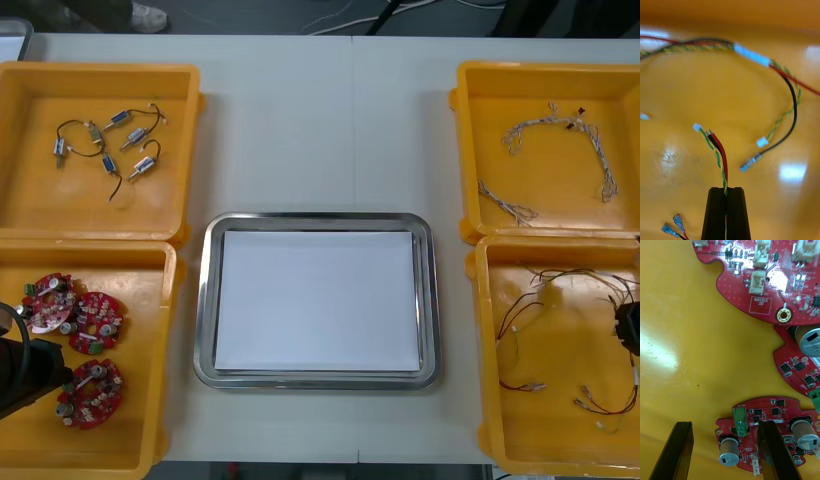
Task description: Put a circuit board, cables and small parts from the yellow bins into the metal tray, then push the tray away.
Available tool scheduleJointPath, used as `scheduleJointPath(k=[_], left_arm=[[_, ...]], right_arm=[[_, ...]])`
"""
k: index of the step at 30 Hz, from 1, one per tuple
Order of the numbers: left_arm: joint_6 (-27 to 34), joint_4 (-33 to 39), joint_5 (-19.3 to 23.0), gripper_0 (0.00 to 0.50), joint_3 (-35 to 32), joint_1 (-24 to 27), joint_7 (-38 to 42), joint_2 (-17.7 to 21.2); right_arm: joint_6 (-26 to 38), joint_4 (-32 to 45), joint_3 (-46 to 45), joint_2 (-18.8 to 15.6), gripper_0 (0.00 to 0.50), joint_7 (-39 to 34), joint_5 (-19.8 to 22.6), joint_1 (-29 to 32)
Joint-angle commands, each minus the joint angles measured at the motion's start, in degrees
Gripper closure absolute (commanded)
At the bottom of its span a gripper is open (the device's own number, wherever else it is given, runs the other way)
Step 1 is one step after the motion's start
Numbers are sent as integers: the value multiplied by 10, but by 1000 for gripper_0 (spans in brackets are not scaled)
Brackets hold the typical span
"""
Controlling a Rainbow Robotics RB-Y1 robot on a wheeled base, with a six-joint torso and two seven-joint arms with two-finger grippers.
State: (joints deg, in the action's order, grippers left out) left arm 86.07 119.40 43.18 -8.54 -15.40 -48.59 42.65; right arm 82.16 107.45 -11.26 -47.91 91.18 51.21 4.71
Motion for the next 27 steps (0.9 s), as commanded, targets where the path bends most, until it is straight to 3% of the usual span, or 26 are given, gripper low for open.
scheduleJointPath(k=[1,8,12,14,16,18,22,24,26,27], left_arm=[[1,-3,-1,0,8,16,25,-9],[1,-9,-8,0,20,22,30,-9],[1,-9,-15,0,26,22,32,-9],[1,-9,-18,0,29,23,35,-9],[1,-13,-20,0,34,26,38,-9],[1,-15,-21,0,34,27,38,-10],[1,-16,-21,16,34,27,38,-9],[1,-16,-21,104,34,28,39,-9],[1,-16,-22,341,35,29,39,-10],[1,-16,-22,407,34,29,39,-9]], right_arm=[[3,15,29,5,494,0,3,-41],[10,15,41,23,483,-7,-5,-62],[15,15,42,27,422,-7,-7,-68],[15,15,41,28,330,-7,-8,-68],[15,15,41,27,170,-7,-10,-69],[15,15,41,28,83,-7,-12,-69],[15,15,39,27,12,-5,-13,-71],[15,15,37,26,7,0,-13,-71],[16,16,38,19,4,4,-12,-71],[17,16,38,18,5,6,-11,-71]])
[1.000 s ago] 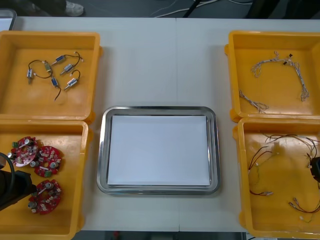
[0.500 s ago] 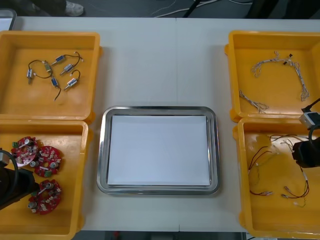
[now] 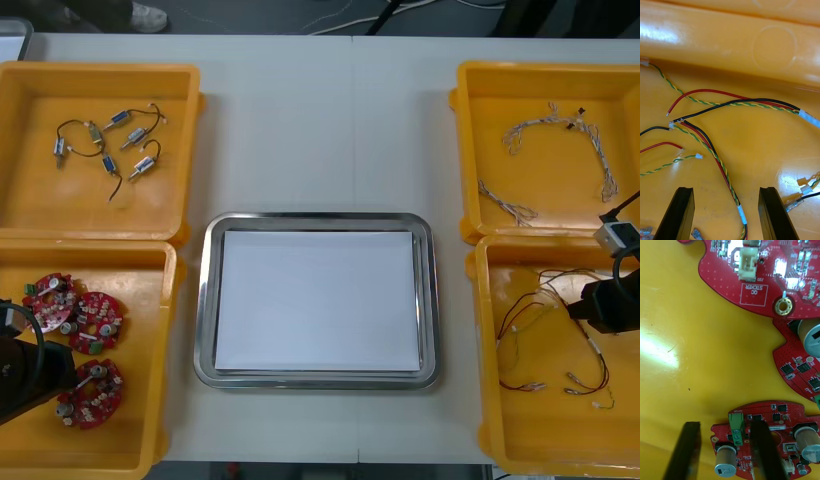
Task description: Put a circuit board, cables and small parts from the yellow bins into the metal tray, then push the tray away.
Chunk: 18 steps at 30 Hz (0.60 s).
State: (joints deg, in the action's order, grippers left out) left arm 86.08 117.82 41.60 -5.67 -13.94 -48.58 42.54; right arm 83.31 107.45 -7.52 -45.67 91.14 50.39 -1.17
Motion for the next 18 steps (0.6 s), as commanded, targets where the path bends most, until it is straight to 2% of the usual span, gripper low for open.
scheduleJointPath(k=[1,12,18], left_arm=[[1,0,-6,500,7,15,39,-8],[4,1,-10,500,5,21,38,-8],[34,16,-11,500,-13,38,37,-9]], right_arm=[[7,16,0,-7,5,9,-2,-12],[11,20,-14,-27,6,77,3,13],[11,20,-30,-26,4,107,7,41]])
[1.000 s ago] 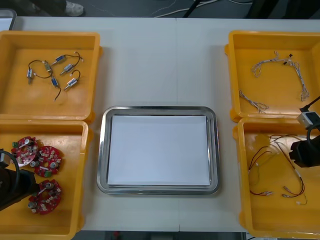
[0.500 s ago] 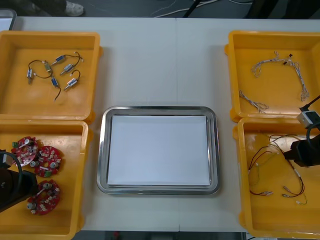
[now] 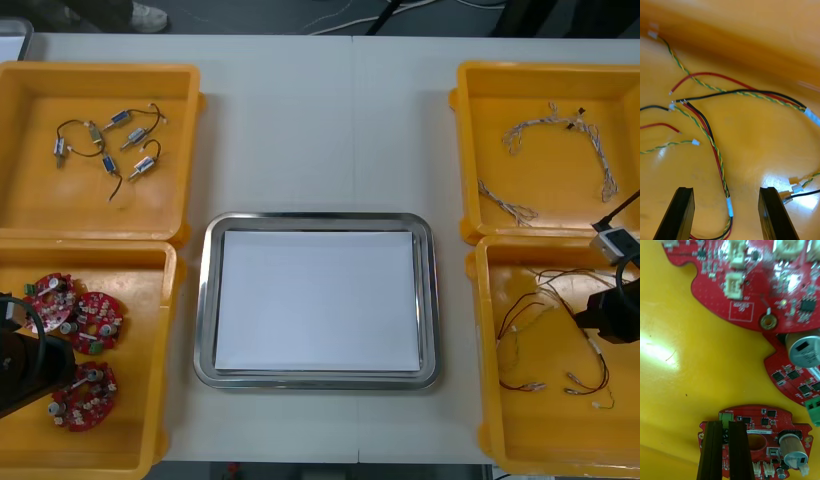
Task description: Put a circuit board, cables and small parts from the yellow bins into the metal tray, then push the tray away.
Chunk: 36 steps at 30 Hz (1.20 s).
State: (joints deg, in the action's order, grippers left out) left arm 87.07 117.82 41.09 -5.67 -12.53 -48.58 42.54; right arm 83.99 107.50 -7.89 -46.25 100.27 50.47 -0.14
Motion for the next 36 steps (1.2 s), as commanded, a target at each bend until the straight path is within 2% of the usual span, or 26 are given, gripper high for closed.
scheduleJointPath(k=[1,7,14,23,29,36], left_arm=[[33,18,-6,500,-17,30,36,-8],[44,24,-2,500,-27,54,32,-8],[71,74,14,500,-45,56,31,-4],[120,145,81,500,-101,61,24,12],[137,184,86,500,-113,78,13,27],[190,203,94,500,-113,143,0,40]], right_arm=[[4,19,-29,-20,6,18,7,36],[-3,19,-30,-20,4,20,7,59],[-5,19,-23,-20,6,25,-5,66],[-36,18,3,-19,5,21,-17,68],[-48,17,19,-19,7,16,-22,68],[-49,18,30,-14,4,11,-34,69]])
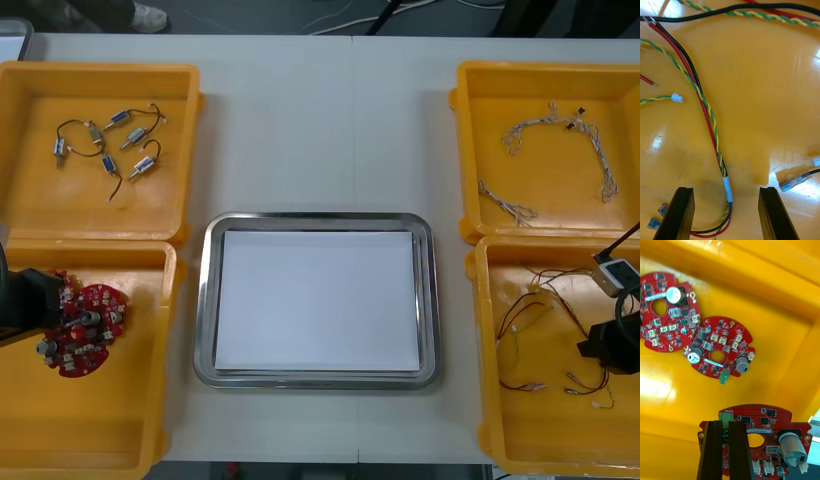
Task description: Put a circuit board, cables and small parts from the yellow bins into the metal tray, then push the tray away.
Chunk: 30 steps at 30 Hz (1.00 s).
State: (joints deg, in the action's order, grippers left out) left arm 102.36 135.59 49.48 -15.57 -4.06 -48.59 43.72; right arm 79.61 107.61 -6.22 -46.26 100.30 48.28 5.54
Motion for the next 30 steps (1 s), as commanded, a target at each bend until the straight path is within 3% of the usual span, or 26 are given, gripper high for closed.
scheduleJointPath(k=[1,4,14,21,22,24,26,28,30], left_arm=[[44,26,11,500,-13,64,-1,29],[74,27,16,500,0,107,-5,27],[76,3,15,500,56,195,-1,-7],[76,-15,-30,500,143,242,4,-37],[76,-21,-36,500,154,249,4,-43],[76,-30,-53,500,174,260,4,-56],[76,-41,-79,500,204,275,6,-74],[76,-52,-97,500,224,288,7,-90],[76,-63,-113,500,240,300,7,-105]], right_arm=[[-6,16,14,-14,5,9,-13,12],[-9,14,20,-12,4,8,-19,12],[-49,-8,40,-12,6,7,-23,12],[-48,-9,40,-12,6,7,-28,12],[-48,-9,40,-12,32,7,-28,12],[-48,-9,40,-12,129,9,-33,12],[-48,-9,40,-12,345,9,-38,12],[-49,-9,40,-12,461,9,-41,12],[-48,-9,40,-12,495,9,-43,11]])
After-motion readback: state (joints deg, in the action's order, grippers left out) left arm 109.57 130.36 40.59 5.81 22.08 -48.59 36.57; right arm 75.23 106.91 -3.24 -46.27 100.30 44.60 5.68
